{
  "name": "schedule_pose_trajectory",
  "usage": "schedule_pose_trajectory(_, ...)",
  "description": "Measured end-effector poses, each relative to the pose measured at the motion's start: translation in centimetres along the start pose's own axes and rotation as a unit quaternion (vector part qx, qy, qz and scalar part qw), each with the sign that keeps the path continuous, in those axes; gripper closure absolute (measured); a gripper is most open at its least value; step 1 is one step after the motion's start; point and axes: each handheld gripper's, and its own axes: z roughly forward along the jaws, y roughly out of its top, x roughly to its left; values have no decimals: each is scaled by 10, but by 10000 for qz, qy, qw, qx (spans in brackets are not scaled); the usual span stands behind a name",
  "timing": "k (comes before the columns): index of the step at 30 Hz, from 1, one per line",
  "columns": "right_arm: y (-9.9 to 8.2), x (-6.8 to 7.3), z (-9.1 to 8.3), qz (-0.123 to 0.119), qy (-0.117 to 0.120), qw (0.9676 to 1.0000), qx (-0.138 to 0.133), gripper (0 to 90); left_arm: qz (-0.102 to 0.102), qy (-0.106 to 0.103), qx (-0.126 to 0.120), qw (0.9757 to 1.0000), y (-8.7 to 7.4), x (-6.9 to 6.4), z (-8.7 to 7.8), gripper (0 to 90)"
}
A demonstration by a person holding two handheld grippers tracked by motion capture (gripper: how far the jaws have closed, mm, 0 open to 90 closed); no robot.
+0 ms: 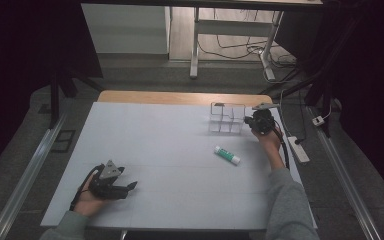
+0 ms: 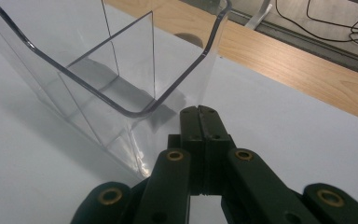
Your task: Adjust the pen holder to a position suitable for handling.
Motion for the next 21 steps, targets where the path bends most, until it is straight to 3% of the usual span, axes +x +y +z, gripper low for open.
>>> schedule_pose_trajectory(21,24,37,25,-208,238,9995,26,895,3,-48,-39,10000,0,1,-1,267)
